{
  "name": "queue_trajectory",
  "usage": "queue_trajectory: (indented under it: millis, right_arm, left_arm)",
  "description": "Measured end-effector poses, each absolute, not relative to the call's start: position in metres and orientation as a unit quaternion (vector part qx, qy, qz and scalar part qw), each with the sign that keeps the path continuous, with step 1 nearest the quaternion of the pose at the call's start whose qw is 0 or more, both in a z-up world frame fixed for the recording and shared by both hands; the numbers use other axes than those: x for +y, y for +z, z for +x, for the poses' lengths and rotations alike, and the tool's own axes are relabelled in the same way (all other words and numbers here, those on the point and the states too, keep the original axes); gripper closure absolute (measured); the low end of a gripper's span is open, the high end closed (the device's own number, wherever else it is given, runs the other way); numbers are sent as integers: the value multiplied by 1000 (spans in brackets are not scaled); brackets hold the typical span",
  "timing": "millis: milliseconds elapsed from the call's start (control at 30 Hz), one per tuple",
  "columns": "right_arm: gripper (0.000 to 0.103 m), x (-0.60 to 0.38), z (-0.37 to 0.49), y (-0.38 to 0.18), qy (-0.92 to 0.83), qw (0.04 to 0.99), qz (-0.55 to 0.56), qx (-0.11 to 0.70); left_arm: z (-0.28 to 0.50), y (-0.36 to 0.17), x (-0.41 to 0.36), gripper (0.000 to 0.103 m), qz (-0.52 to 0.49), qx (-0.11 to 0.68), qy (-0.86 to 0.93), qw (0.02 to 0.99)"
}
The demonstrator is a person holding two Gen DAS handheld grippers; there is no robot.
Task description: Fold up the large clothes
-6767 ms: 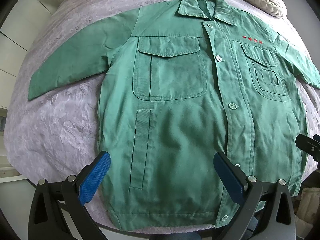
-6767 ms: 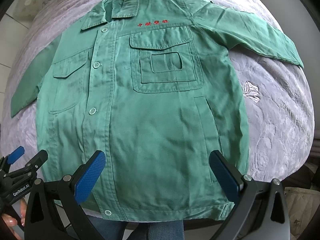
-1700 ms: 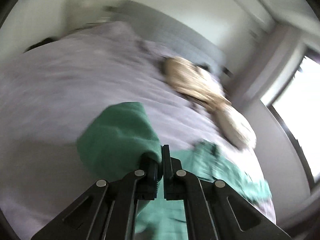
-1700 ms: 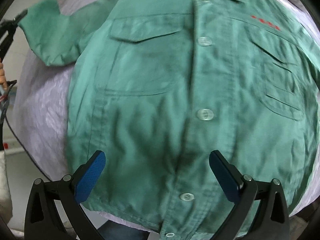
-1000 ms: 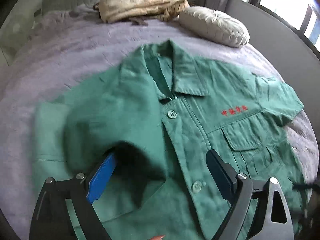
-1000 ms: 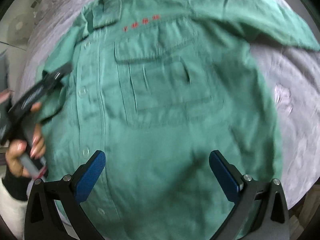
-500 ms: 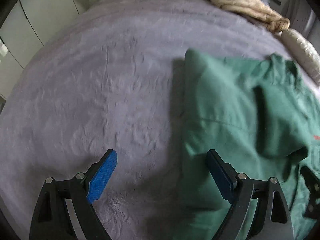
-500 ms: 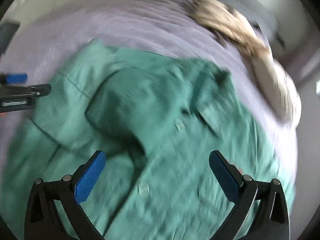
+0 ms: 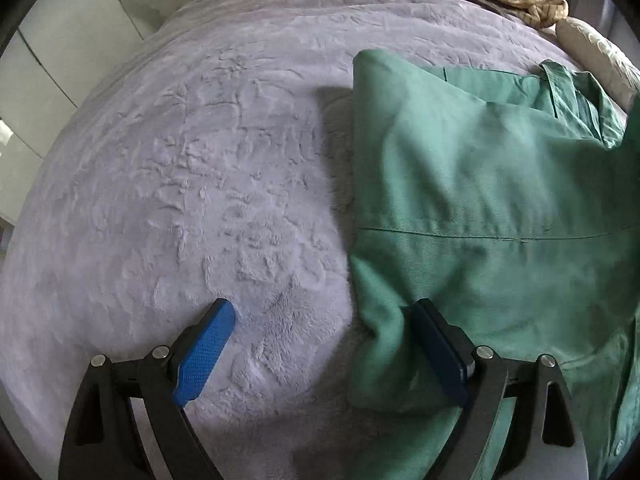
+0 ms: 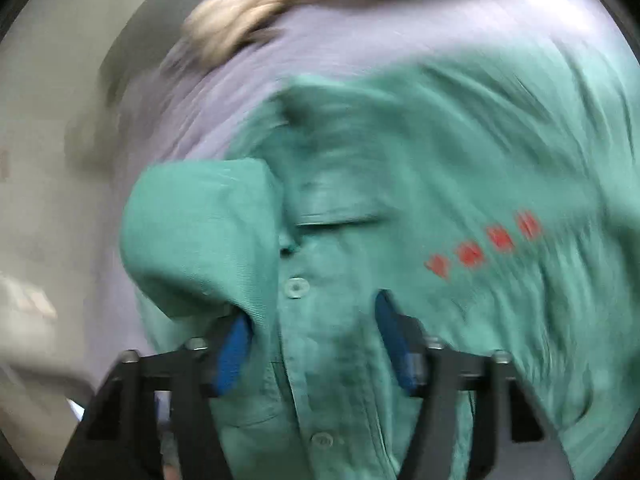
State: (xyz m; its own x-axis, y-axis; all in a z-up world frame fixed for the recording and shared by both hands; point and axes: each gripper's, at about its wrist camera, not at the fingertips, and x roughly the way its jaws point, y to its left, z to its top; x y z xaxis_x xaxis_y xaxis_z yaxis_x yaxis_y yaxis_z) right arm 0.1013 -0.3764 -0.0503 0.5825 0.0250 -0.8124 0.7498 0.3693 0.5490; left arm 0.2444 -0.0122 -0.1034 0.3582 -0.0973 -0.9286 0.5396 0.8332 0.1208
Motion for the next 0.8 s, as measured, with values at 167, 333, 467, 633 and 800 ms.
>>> queue_trajectory:
  millis: [167, 333, 467, 633, 800]
  right_arm:
    - [33, -397, 51, -70, -222, 674, 627, 321]
    - [30, -359, 61, -68, -141, 665, 654, 333]
    - [29, -287, 113, -84, -32, 641, 666, 380]
    - [33, -229, 157, -118, -20, 602, 684, 412]
    - [99, -221, 174, -115, -32, 608, 683, 404]
  left_arm:
    - [284, -79, -17, 12, 166, 530, -237, 798]
    - [339, -85, -45, 12, 131, 560, -252, 778]
    - [354, -99, -68, 12, 127, 588, -259, 756]
    - [351, -102, -72, 99, 130, 597, -274, 743]
    - [353, -91, -73, 99, 162, 566, -285, 756]
